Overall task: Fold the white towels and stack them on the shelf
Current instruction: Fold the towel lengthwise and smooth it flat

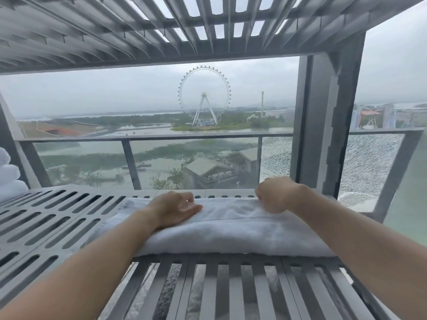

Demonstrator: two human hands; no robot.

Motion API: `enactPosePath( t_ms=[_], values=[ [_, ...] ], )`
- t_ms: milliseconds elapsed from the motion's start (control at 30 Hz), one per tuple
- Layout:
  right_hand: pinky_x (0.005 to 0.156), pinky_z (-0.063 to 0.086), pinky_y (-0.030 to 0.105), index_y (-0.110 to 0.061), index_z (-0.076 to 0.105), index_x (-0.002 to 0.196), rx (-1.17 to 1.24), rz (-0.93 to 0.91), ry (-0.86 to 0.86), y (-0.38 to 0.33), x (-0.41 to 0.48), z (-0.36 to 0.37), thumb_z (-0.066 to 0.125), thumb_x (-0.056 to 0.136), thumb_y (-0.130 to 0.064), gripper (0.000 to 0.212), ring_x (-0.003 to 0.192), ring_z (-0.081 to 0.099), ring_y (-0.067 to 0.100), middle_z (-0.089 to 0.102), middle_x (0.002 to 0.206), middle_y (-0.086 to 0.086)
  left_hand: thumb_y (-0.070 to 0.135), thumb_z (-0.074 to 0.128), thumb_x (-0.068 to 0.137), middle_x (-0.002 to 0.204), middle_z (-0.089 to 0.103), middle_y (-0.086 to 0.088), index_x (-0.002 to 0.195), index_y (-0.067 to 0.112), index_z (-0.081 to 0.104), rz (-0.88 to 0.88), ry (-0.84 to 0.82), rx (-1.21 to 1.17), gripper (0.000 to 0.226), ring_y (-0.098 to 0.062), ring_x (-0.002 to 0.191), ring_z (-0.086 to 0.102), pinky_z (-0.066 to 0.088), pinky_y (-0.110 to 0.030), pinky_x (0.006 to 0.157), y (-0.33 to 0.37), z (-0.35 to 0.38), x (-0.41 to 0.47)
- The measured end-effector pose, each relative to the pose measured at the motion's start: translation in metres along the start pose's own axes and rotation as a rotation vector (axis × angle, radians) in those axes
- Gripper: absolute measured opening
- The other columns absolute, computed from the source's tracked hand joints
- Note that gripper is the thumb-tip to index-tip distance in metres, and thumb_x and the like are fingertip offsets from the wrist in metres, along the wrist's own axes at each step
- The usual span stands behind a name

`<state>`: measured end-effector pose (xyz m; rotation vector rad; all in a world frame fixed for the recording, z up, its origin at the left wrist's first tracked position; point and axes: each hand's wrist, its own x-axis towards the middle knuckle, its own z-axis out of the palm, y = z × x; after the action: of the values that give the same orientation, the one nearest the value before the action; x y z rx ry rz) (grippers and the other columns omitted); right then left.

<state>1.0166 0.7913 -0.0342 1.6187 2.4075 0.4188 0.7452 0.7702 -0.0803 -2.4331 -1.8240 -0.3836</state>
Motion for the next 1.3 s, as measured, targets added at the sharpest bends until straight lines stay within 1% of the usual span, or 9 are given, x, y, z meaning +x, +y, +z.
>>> enactPosePath(
  t_ms=[133,233,333,433,733,833,1000,1133,1300],
  values=[
    [0.047,0.027,0.024,-0.016,0.055,0.085,-0.109,-0.057,0.057,-0.02,0.0,0.0,0.047,0.078,-0.007,0.014,0.073,0.049,0.019,0.051,0.077,-0.005,0.062,0.038,0.087,0.073,0.053,0.009,0.089,0.029,0.046,-0.003,0.03,0.019,0.034,-0.013,0.069,0.05,0.034,-0.029,0.06,0.003,0.004,-0.007],
    [0.054,0.033,0.026,-0.018,0.05,0.082,0.207,-0.113,0.104,-0.024,0.001,0.004,0.042,0.087,-0.018,0.01,0.078,0.048,0.02,0.048,0.075,-0.004,0.061,0.037,0.088,0.075,0.052,0.01,0.096,0.025,0.049,-0.018,-0.023,0.006,0.039,-0.014,0.071,0.051,0.037,-0.028,0.065,0.009,0.002,-0.015],
    [0.065,0.036,0.031,-0.02,0.047,0.068,0.438,-0.124,0.067,-0.02,-0.004,0.019,0.031,0.093,-0.037,0.034,0.078,0.051,0.02,0.055,0.083,0.003,0.062,0.035,0.088,0.079,0.053,0.01,0.091,0.028,0.047,-0.008,-0.087,-0.014,0.036,-0.01,0.073,0.051,0.038,-0.028,0.066,0.013,-0.003,-0.029],
    [0.06,0.037,0.032,-0.019,0.04,0.057,0.51,-0.148,0.069,-0.017,-0.008,0.032,0.026,0.092,-0.054,0.052,0.061,0.048,0.017,0.051,0.063,0.001,0.064,0.033,0.088,0.076,0.052,0.015,0.088,0.031,0.046,0.011,-0.151,-0.024,0.036,-0.003,0.07,0.05,0.036,-0.025,0.061,0.017,-0.01,-0.043],
    [0.048,0.022,0.031,-0.018,0.028,0.048,0.644,-0.148,0.371,-0.002,-0.007,0.021,0.035,0.087,-0.06,0.058,0.043,0.028,0.015,0.031,0.046,-0.004,0.058,0.031,0.09,0.062,0.049,0.005,0.081,0.019,0.043,0.064,0.192,0.104,0.042,-0.009,0.054,0.048,0.031,-0.024,0.047,0.014,-0.028,-0.038],
    [0.05,0.025,0.03,-0.02,0.034,0.052,0.711,-0.191,0.338,0.007,-0.007,0.034,0.038,0.083,-0.065,0.056,0.046,0.031,0.014,0.036,0.05,-0.004,0.061,0.031,0.089,0.083,0.058,0.001,0.086,0.02,0.044,0.032,0.096,0.182,0.043,-0.016,0.072,0.054,0.039,-0.029,0.059,0.009,-0.01,-0.035],
    [0.051,0.029,0.026,-0.015,0.043,0.055,0.691,-0.182,0.425,0.01,-0.007,0.061,0.054,0.079,-0.06,0.053,0.052,0.041,0.012,0.047,0.052,-0.005,0.052,0.042,0.091,0.119,0.056,-0.002,0.117,0.011,0.053,0.081,0.024,-0.033,0.051,-0.019,0.106,0.054,0.042,-0.03,0.091,0.003,0.002,-0.032],
    [0.048,0.028,0.025,-0.016,0.039,0.055,0.616,-0.213,0.51,0.011,-0.008,0.059,0.055,0.081,-0.056,0.05,0.05,0.043,0.013,0.048,0.05,-0.003,0.054,0.042,0.09,0.085,0.06,0.001,0.091,0.018,0.049,0.059,0.043,-0.008,0.037,-0.016,0.076,0.055,0.035,-0.027,0.063,0.002,0.002,-0.033],
    [0.044,0.023,0.02,-0.024,0.031,0.054,0.571,-0.244,0.643,0.021,-0.012,0.048,0.046,0.077,-0.065,0.049,0.043,0.038,0.005,0.039,0.046,-0.009,0.059,0.036,0.089,0.061,0.049,0.005,0.08,0.023,0.04,0.088,0.085,-0.017,0.037,-0.009,0.055,0.047,0.031,-0.026,0.052,0.0,-0.006,-0.038]
  ],
)
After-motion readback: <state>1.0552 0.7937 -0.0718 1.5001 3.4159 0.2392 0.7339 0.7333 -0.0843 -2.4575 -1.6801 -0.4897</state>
